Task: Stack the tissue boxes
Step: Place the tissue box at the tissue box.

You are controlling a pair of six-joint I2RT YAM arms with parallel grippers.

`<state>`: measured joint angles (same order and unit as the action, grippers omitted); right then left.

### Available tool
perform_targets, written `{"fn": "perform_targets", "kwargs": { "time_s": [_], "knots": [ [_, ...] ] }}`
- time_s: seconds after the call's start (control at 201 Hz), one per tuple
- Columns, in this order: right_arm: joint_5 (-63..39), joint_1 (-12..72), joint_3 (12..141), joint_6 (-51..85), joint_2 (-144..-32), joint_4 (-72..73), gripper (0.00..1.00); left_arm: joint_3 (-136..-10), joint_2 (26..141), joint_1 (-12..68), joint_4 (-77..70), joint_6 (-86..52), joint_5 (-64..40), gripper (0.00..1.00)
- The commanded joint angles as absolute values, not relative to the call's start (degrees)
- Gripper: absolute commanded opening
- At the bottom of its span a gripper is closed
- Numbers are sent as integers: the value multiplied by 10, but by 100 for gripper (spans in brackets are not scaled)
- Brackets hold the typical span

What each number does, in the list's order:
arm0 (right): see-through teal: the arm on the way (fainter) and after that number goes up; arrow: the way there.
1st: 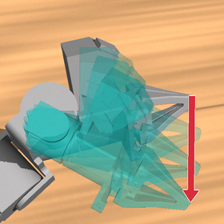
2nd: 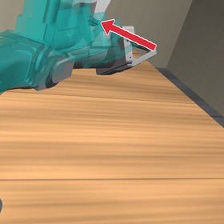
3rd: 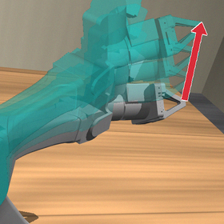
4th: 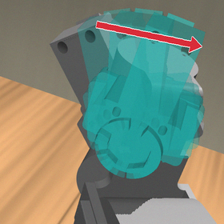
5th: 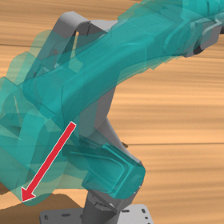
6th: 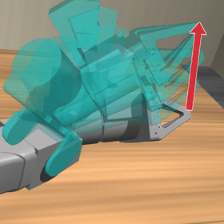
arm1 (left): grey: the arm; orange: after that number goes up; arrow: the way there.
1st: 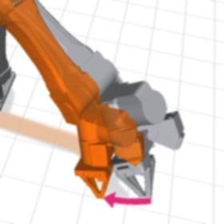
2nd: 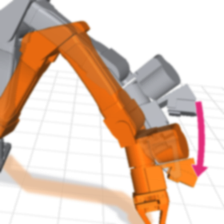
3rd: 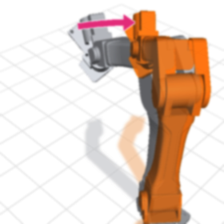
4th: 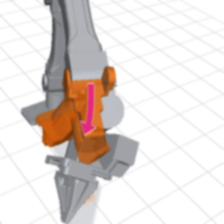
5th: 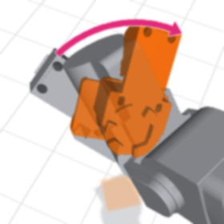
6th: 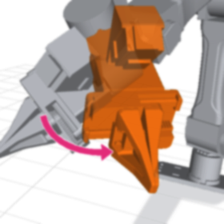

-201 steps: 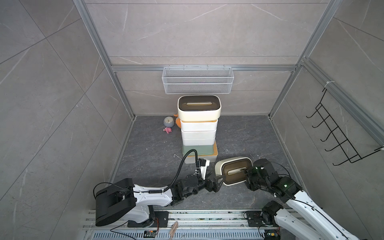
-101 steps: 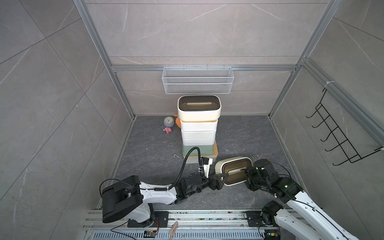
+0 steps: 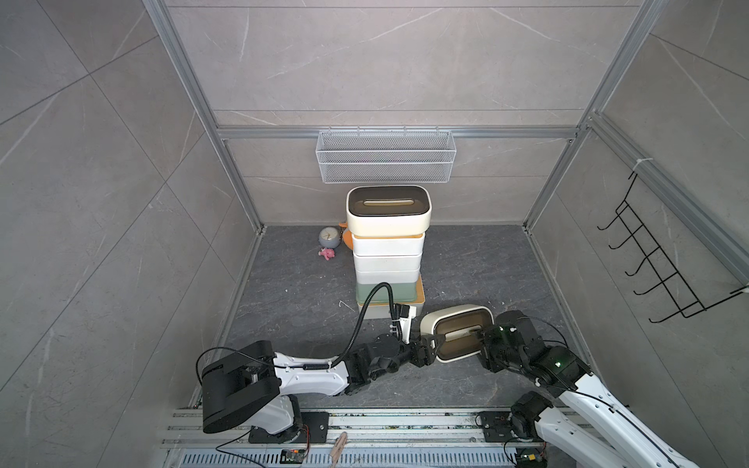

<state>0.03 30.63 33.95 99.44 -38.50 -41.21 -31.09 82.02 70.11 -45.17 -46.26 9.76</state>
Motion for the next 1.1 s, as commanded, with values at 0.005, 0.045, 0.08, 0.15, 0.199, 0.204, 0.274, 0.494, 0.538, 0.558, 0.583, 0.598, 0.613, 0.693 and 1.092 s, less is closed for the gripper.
{"fn": "perform_targets", "kwargs": {
  "time_s": [0.005,0.045,0.08,0.15,0.199,0.204,0.274,0.494,0.538,0.558,0.583,0.598,0.613,0.693,1.092],
  "knots": [
    [-7,310,341,996,-381,-395,52,-331,815,706,-464,-460,99,67],
    [-7,310,342,995,-381,-396,52,-334,816,705,-465,-462,94,65],
    [-6,310,342,994,-380,-397,53,-335,816,706,-465,-464,90,63],
    [-7,311,342,995,-380,-397,53,-339,816,706,-463,-463,83,60],
    [-6,311,342,995,-380,-396,54,-339,814,706,-459,-468,82,58],
    [-6,311,342,995,-380,-396,54,-339,813,706,-458,-468,83,58],
    [-4,311,341,994,-379,-396,55,-338,810,705,-456,-470,85,57],
    [0,311,348,984,-380,-402,64,-330,800,706,-447,-496,109,55],
    [1,311,352,981,-381,-406,67,-334,800,706,-438,-496,112,55],
    [1,311,353,979,-381,-407,67,-335,800,706,-431,-497,114,54],
    [2,311,355,978,-382,-409,68,-338,800,706,-424,-499,117,54],
    [2,312,355,978,-381,-409,68,-339,800,706,-421,-500,119,54],
    [2,312,355,978,-381,-409,69,-339,801,706,-420,-502,120,53],
    [3,312,355,975,-379,-410,71,-337,801,705,-425,-509,127,52],
    [29,312,392,910,-353,-446,77,-325,754,706,-360,-520,176,50]
  ]
}}
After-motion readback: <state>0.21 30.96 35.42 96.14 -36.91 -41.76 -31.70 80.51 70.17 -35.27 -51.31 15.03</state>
